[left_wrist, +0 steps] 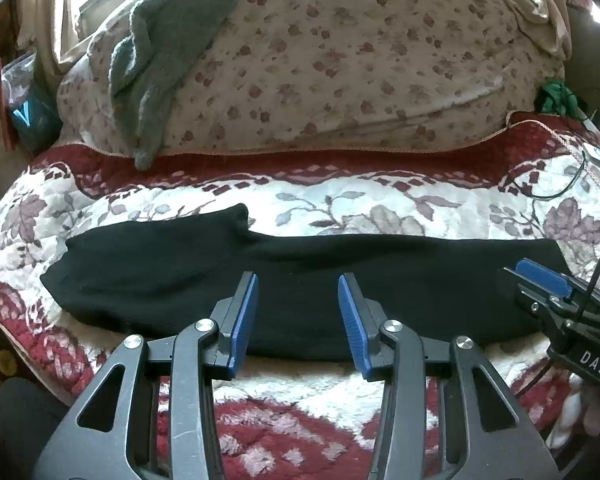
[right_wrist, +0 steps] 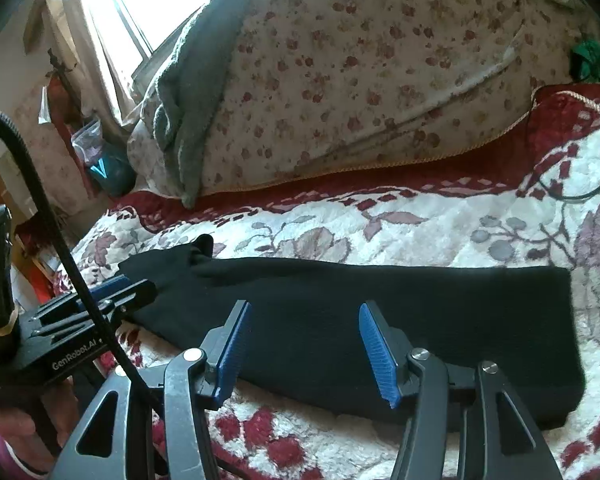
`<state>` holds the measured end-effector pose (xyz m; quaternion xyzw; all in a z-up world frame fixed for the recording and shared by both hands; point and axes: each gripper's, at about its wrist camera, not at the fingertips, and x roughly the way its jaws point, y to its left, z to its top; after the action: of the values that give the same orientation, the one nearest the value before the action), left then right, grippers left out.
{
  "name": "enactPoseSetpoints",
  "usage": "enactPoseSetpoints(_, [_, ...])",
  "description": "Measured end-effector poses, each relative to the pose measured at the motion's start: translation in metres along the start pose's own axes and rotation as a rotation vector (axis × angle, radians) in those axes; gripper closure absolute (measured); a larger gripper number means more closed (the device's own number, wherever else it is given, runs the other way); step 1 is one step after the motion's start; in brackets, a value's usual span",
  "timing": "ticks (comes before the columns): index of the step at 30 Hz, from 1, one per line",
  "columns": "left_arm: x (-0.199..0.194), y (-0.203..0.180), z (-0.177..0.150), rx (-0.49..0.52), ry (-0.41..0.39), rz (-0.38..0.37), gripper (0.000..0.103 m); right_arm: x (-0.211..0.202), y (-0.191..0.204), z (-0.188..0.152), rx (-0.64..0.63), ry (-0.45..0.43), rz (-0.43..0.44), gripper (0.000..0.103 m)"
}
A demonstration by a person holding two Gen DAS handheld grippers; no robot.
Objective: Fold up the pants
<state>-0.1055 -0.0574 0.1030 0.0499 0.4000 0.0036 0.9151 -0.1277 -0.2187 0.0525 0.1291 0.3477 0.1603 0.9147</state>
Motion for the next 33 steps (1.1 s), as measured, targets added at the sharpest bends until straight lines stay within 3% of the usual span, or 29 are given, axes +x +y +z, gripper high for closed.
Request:
enactPoseSetpoints(19, [-0.006,-0.047,0.014,0.06,-0.044,0.023,0.062,-0.028,-0.02,0.006,-0.048,-0.029,-0.092,0.042])
enactPoseSetpoints(33, [0.012,-0.079,0.02,0.079,0.014,-0.086,0.062,-0.045,-0.052,0.003,-0.031,0.013,-0.272,0.041])
